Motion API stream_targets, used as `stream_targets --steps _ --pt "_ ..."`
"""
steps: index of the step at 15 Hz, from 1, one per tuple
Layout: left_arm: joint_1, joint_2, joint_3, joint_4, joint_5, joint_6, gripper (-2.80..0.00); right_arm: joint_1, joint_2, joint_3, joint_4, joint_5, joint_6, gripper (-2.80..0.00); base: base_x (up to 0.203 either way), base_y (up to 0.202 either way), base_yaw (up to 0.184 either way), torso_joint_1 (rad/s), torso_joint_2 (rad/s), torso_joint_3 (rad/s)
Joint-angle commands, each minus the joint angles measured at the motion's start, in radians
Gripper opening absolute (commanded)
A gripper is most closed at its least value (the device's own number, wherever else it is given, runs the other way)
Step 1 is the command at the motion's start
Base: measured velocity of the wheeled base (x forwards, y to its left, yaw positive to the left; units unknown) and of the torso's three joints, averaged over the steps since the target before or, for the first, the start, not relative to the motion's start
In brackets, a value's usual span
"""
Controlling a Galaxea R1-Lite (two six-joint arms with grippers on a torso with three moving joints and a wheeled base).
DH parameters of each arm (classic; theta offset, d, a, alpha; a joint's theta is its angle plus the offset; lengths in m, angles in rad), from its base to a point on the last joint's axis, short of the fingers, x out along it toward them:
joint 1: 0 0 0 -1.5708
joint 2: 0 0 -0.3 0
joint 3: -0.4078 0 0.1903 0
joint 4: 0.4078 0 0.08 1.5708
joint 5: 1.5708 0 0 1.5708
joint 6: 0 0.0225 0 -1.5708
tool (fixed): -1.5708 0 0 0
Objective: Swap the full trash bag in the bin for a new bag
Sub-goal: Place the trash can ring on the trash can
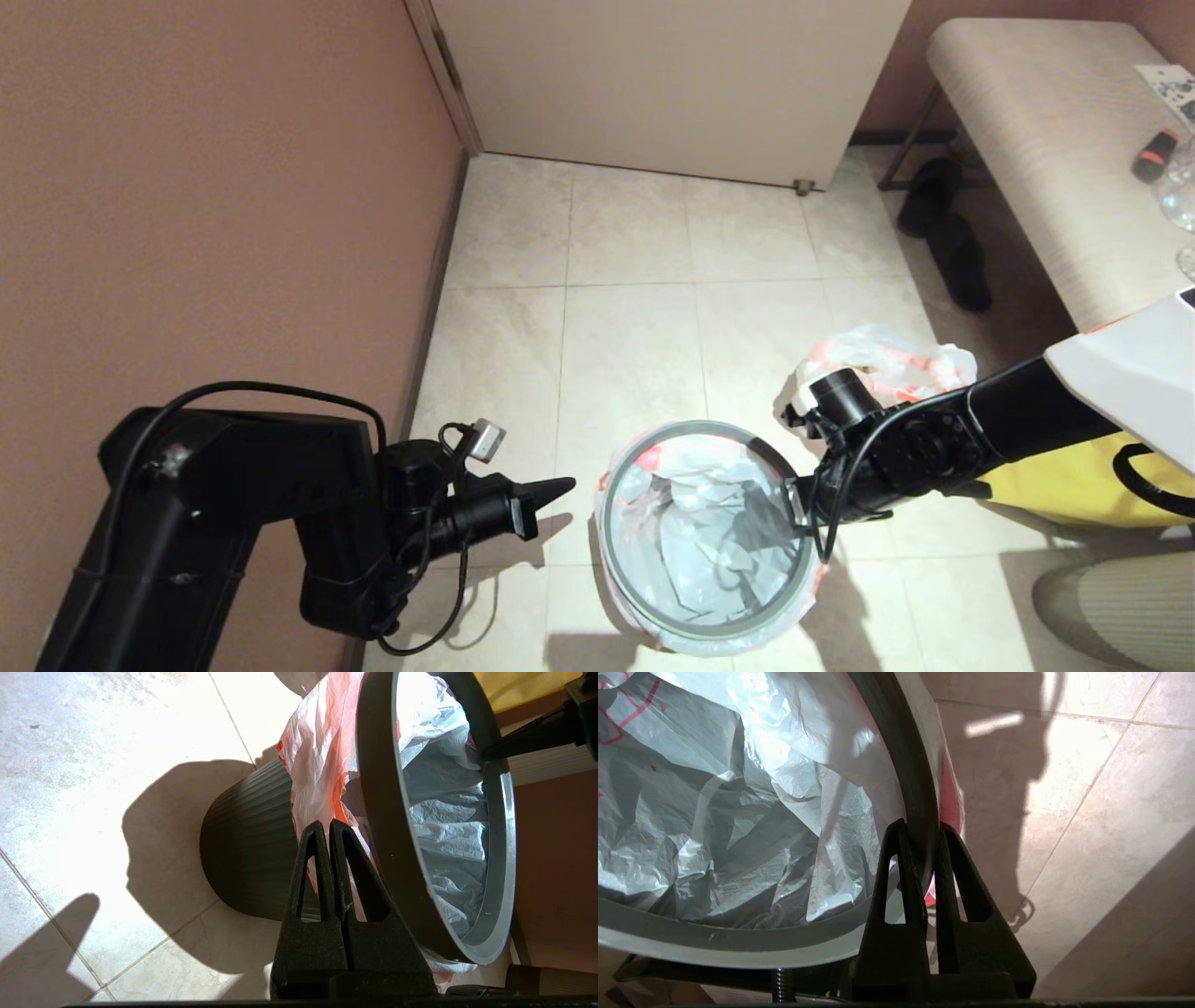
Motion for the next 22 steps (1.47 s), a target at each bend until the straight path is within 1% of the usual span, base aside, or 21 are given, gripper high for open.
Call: stream_targets --steps 1,3,9,11,13,16,18,19,22 --pt "0.0 0.002 0.0 -0.047 -0.004 -0.002 -2.8 0.001 0.046 -0.005 -0.024 -0.001 0.001 -2.8 0.0 0.0 0.0 0.0 0.0 0.0" --pt "0.0 0.002 0.0 -0.047 -0.004 -0.002 -2.8 0.009 0.058 -0.013 -0.05 -0.001 -0.001 -2.8 0.0 0.0 0.0 0.0 0.0 0.0" --pt "0.001 -0.009 0.004 -0.047 -0.007 -0.004 -2.8 0.018 0.072 -0.042 -0.05 -0.003 -0.002 -2.8 0.0 0.0 0.0 0.0 0.0 0.0" --pt "0.001 -0.036 0.023 -0.047 -0.014 -0.013 -2.8 0.015 0.064 -0.041 -0.046 -0.004 -0.002 -2.8 0.0 0.0 0.0 0.0 0.0 0.0" --pt "0.001 -0.04 0.023 -0.047 -0.017 -0.014 -2.8 0.014 0.012 -0.035 -0.03 -0.003 -0.002 -2.8 0.0 0.0 0.0 0.0 0.0 0.0" --pt "0.001 -0.027 0.02 -0.047 -0.015 -0.014 -2.8 0.013 -0.063 -0.031 0.041 -0.007 -0.002 -2.8 0.0 0.0 0.0 0.0 0.0 0.0" --pt "0.001 -0.032 0.021 -0.047 -0.016 -0.014 -2.8 0.011 -0.059 -0.024 0.045 -0.037 -0.002 -2.8 0.0 0.0 0.0 0.0 0.0 0.0" --pt "0.001 -0.038 0.024 -0.047 -0.017 -0.014 -2.8 0.008 -0.046 -0.024 0.041 -0.039 -0.002 -2.8 0.0 0.0 0.0 0.0 0.0 0.0" --pt "0.002 -0.054 0.041 -0.047 -0.058 -0.014 -2.8 0.004 -0.041 -0.026 0.03 -0.033 0.0 -2.8 0.0 0.0 0.0 0.0 0.0 0.0"
